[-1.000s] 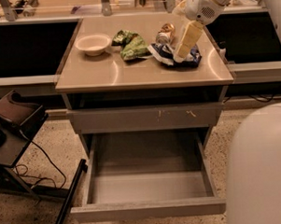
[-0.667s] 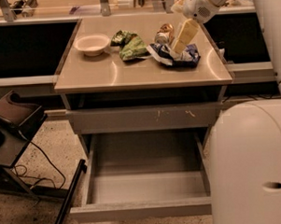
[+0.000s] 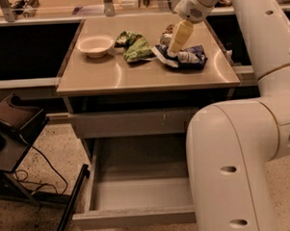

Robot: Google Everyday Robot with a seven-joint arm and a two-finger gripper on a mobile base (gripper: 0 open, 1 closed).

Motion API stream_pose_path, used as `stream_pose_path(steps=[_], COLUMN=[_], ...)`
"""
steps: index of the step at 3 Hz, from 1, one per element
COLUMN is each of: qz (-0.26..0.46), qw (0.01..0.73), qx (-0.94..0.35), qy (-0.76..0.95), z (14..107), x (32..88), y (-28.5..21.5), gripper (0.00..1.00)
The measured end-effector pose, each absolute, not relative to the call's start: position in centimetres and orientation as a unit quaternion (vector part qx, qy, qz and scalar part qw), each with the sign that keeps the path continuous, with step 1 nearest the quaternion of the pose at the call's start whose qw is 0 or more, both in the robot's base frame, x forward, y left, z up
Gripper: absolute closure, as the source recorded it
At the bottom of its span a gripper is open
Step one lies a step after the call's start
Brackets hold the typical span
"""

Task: Place blue chip bag into middle drawer

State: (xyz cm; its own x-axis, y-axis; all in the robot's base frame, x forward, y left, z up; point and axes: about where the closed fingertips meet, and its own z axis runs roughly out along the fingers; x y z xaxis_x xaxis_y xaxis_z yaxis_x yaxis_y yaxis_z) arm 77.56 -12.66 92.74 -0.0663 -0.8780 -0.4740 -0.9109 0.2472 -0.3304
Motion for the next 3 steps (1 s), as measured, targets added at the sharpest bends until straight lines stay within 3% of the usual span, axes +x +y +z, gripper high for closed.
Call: stream_pose_path(steps=[3], qz=[0.06], qw=[0.232], qx=[-0.579], qy=[0.78], z=[84.4], x=[78.1], y=[-15.5], gripper=[0.0])
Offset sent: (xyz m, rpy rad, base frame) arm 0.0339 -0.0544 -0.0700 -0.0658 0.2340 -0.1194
